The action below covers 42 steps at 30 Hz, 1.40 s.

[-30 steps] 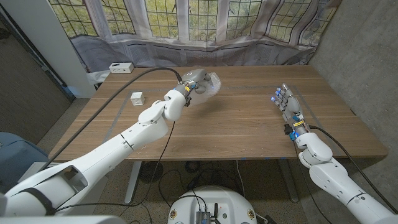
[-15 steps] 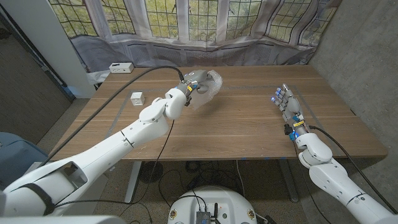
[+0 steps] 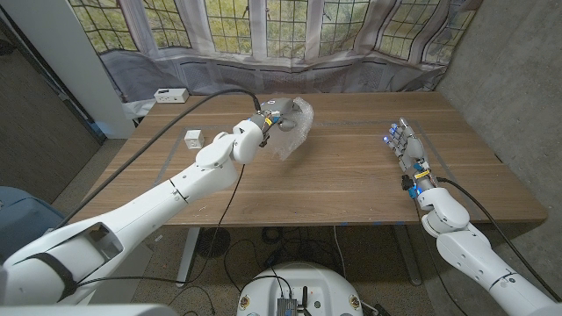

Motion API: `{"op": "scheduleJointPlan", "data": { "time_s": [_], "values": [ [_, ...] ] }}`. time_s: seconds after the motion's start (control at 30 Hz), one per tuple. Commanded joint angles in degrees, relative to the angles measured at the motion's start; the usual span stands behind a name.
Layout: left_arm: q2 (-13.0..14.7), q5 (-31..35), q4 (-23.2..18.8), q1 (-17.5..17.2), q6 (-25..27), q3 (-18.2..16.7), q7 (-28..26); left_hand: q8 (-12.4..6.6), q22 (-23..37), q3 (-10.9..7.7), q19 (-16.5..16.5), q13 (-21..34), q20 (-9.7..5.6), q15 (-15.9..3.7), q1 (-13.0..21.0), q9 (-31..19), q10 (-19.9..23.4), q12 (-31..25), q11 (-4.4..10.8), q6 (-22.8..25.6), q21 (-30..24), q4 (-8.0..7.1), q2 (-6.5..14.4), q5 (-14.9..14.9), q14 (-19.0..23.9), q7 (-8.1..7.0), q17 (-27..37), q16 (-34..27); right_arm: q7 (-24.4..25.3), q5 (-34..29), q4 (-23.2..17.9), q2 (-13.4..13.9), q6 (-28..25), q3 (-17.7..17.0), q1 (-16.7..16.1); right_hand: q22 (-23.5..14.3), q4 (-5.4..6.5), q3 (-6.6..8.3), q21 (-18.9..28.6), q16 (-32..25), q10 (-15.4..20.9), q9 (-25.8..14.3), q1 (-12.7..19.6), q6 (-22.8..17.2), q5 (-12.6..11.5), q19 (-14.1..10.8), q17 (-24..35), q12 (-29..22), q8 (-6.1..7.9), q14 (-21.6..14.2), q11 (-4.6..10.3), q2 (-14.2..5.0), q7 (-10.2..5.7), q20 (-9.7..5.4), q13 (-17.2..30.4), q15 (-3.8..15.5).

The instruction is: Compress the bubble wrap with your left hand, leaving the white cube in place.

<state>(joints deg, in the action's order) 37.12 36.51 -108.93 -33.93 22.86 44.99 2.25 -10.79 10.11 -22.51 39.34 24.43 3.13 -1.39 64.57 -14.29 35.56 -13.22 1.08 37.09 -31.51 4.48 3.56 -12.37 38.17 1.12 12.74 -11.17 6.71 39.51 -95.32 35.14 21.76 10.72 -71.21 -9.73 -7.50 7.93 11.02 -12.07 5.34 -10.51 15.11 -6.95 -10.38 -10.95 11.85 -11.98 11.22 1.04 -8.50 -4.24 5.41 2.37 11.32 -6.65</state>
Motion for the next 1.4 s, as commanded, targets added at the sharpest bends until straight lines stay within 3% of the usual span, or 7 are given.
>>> {"op": "scheduleJointPlan", "data": {
  "time_s": [0.03, 0.3, 0.53, 0.77, 0.9, 1.07, 1.4],
  "values": [
    [0.2, 0.1, 0.4, 0.5, -0.2, 0.0, 1.7, 0.15, 0.1, 0.75, -1.9, -0.1, 0.96, 0.88, -2.4, 0.1, -1.9, 0.7, -0.35, -1.5, 1.0, -0.56, 0.0, 0.2, -2.3, -0.11, 0.0, 0.4, 0.0, 0.0, 0.1, 0.1, -0.4, 0.1, 0.0, -0.2, -0.10, 0.42, 0.2, 0.1, 0.2, -0.3, 0.6, -0.6, 0.1, -0.3, 0.3, 0.0, 0.06, -0.5, -0.24, -0.03, 0.07, 0.11, 0.1, -0.23],
    [-0.2, 0.7, 1.1, 0.9, -0.4, 0.5, 1.7, -0.13, 0.1, 0.60, -2.3, -0.2, 1.37, 0.50, -2.1, 0.3, -1.4, 0.5, 0.09, -1.7, 1.4, 0.28, -0.2, 0.2, -2.3, -0.38, -0.4, 0.1, 0.0, 0.2, 0.2, -0.1, -0.3, 0.1, 0.1, -0.2, -0.15, 0.46, 0.2, 0.1, 0.2, -0.3, 0.7, -0.7, 0.1, -0.3, 0.3, 0.0, 0.08, -0.5, -0.23, -0.03, 0.02, 0.13, 0.1, -0.26],
    [-0.9, -1.1, 2.1, 0.4, -2.2, -0.3, -0.4, -1.72, 0.1, -1.76, 1.6, 0.6, 2.12, -1.52, 6.5, 0.3, 1.5, -1.0, 0.38, 1.1, 0.5, 5.87, 2.0, -0.2, 0.5, 0.76, 0.2, -2.4, -0.3, 0.1, 0.6, -0.2, -0.1, 0.2, 0.1, -0.2, -0.17, 0.51, 0.2, 0.1, 0.2, -0.3, 0.8, -0.6, 0.1, -0.3, 0.3, 0.0, 0.06, -0.5, -0.19, -0.08, 0.02, 0.16, 0.1, -0.23],
    [-1.1, -0.6, 2.5, 1.3, -2.0, 0.6, 1.1, -2.96, 0.1, -3.92, 6.5, 1.8, 1.78, -1.73, 12.6, -0.6, 2.0, -1.7, -0.29, 3.4, -1.5, 6.35, 2.7, -0.5, 0.7, 1.13, 0.5, -2.7, 0.0, 0.4, 0.4, -0.4, -0.1, 0.1, -0.1, -0.2, -0.18, 0.53, 0.2, 0.1, 0.2, -0.3, 0.8, -0.7, 0.1, -0.3, 0.3, 0.0, 0.06, -0.5, -0.24, -0.08, 0.08, 0.18, 0.2, -0.28],
    [-1.4, -0.3, 2.8, 1.5, -2.2, 0.9, 0.9, -5.52, 0.1, -4.94, 8.2, 3.0, -0.75, -2.23, 15.7, -2.1, 5.2, -3.5, -0.77, 9.3, -2.5, 5.91, 2.3, -0.3, 4.0, 1.35, 0.9, -3.9, 0.1, 0.1, 0.4, -0.3, 0.1, 0.1, -0.2, -0.2, -0.16, 0.54, 0.2, 0.1, 0.2, -0.3, 0.8, -0.7, 0.1, -0.3, 0.3, 0.0, 0.06, -0.5, -0.22, -0.11, 0.03, 0.16, 0.2, -0.26],
    [-2.0, -1.4, 2.6, 0.9, -1.8, 0.3, 0.1, -9.02, 0.3, -5.86, 13.1, 5.1, -6.41, -4.99, 18.2, -5.1, 13.1, -6.9, -0.11, 17.2, -5.9, 5.66, 2.2, -0.1, 12.6, 2.21, 0.6, -6.3, 0.3, 0.1, 0.3, -0.3, 0.1, -0.1, -0.3, -0.2, -0.17, 0.54, 0.2, 0.1, 0.2, -0.3, 0.8, -0.7, 0.1, -0.3, 0.3, 0.0, 0.05, -0.5, -0.22, -0.09, 0.05, 0.15, 0.2, -0.26],
    [-2.5, -1.1, 1.2, -0.7, 0.6, -0.3, -2.8, -9.83, 0.2, -5.91, 17.6, 5.8, -8.92, -6.38, 20.6, -3.5, 18.8, -8.3, 0.65, 25.6, -9.8, 5.83, 0.6, 0.3, 20.5, 2.84, 0.0, -8.2, 0.3, 0.2, 0.0, -0.2, -0.1, -0.1, -0.4, -0.2, -0.17, 0.52, 0.2, 0.1, 0.2, -0.3, 0.8, -0.6, 0.1, -0.3, 0.3, 0.1, 0.03, -0.4, -0.26, -0.03, 0.03, 0.14, 0.2, -0.23]
  ]
}}
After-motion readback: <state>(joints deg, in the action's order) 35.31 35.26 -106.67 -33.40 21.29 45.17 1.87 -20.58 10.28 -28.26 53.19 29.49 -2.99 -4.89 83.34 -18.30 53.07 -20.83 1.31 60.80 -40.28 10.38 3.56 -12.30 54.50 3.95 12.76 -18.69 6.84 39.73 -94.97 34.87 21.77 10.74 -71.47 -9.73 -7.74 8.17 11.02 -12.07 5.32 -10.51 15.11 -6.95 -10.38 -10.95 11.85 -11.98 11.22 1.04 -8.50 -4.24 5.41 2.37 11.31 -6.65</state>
